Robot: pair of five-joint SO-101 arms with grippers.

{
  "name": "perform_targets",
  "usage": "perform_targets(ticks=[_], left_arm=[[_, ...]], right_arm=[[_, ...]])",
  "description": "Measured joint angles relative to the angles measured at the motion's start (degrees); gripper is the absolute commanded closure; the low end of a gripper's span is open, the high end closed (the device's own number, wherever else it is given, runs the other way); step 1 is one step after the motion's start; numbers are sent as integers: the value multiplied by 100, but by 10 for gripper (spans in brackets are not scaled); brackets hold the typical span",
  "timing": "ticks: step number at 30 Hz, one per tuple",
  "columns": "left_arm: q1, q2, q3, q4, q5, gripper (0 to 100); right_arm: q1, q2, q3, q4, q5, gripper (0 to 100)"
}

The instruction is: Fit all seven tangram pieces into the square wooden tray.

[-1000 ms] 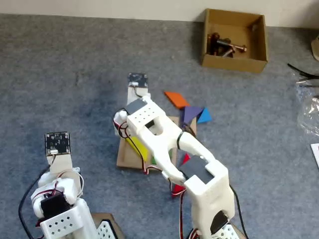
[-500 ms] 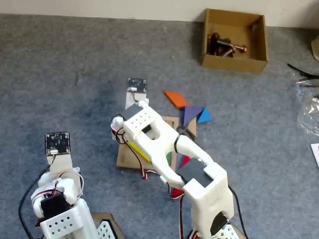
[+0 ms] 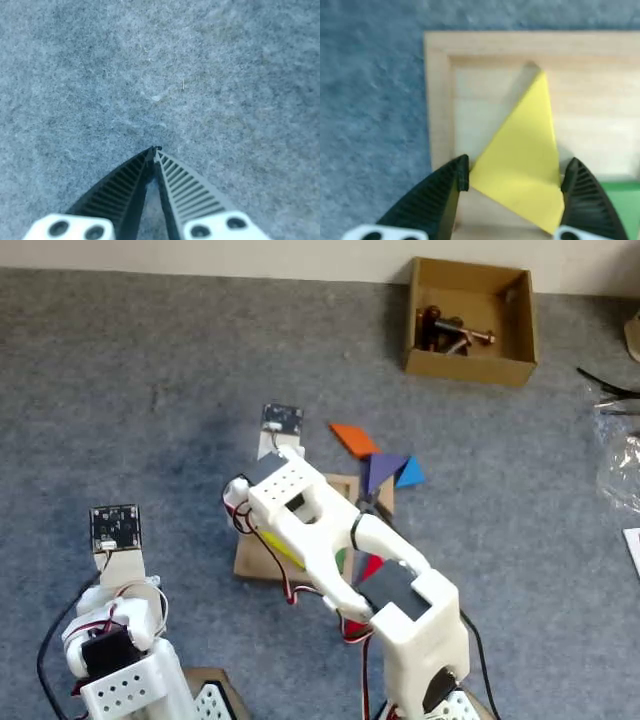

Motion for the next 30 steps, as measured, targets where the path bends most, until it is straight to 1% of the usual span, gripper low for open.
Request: perform_targets(ticks=[5,11,20,26,30], left_arm=[[0,0,0,0,0,995],[0,0,0,0,0,995],[0,0,0,0,0,995],[0,0,0,0,0,995],[0,0,0,0,0,995]], right_arm=[[18,9,0,519,18,718],[26,9,9,607,976,721],[26,9,9,615,1688,725],[35,9,9,615,2057,834],[53,0,9,651,2215,872]])
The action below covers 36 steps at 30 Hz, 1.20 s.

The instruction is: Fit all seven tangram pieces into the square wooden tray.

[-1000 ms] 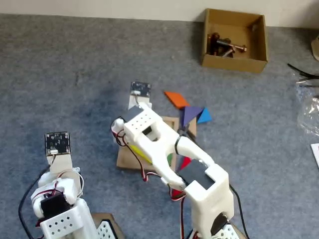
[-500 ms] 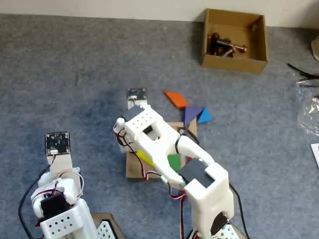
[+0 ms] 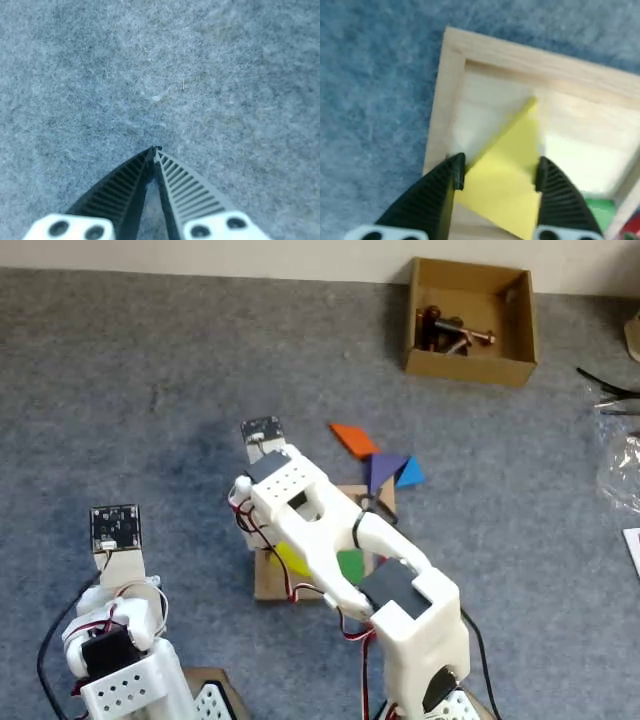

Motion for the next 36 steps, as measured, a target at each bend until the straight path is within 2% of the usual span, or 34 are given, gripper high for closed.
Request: perform_targets(ticks=[13,18,24,30,36], left_arm=[[0,0,0,0,0,995],[0,0,0,0,0,995],[0,0,0,0,0,995],[0,0,0,0,0,995],[0,0,0,0,0,995]], right_arm=[[9,-18,0,70,79,871],[0,-9,-88,396,563,866],[-18,26,-475,923,941,790],[-26,26,-536,1055,1336,789],[-26,26,-536,1275,1389,787]])
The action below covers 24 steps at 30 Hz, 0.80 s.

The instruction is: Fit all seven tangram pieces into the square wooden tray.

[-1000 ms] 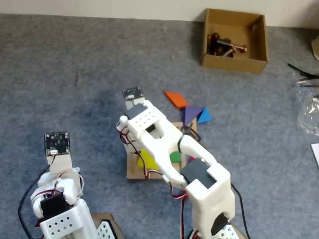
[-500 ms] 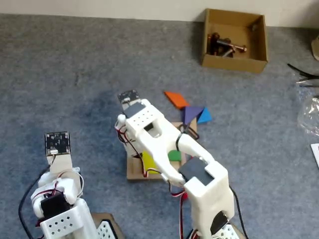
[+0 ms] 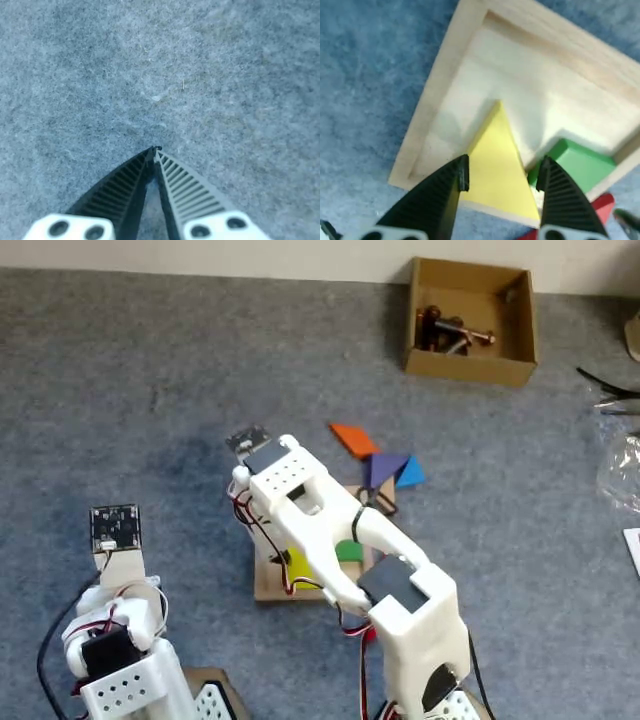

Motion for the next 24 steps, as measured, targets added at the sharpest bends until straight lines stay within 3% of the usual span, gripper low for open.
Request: perform_targets(ticks=[10,24], left_arm=[[0,0,0,0,0,995],[0,0,0,0,0,995]], right_arm=[[-422,0,-35,448,9,786],[-492,0,-35,738,18,786]])
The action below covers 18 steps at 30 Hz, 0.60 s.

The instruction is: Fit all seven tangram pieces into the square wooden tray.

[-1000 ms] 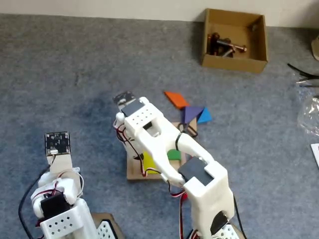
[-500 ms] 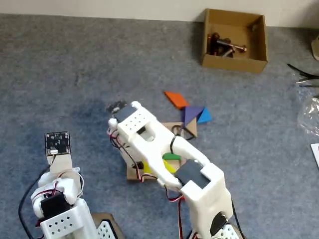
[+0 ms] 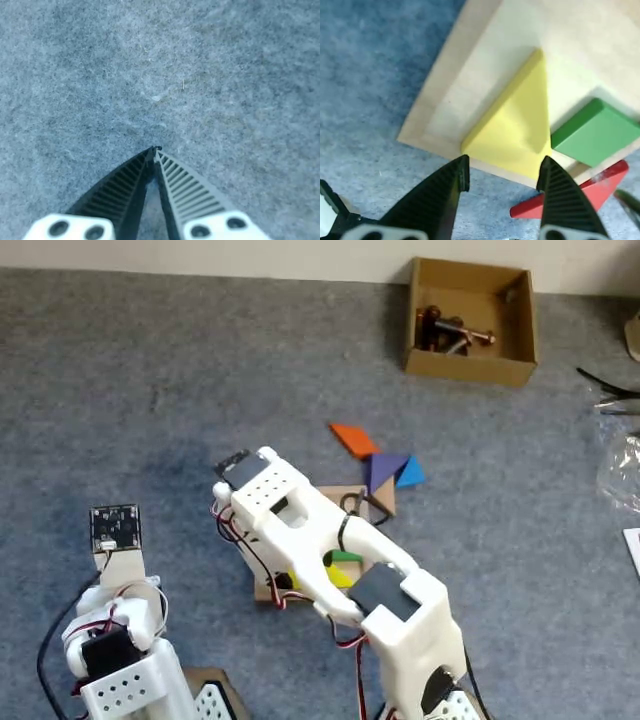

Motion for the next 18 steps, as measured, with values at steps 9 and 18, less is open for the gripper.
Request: perform_targets(ticks=[9,18], left_arm=[[0,0,0,0,0,995],[0,0,0,0,0,995]], right_arm=[[-202,0,237,-352,0,786],[-202,-9,273,-554,0,786]])
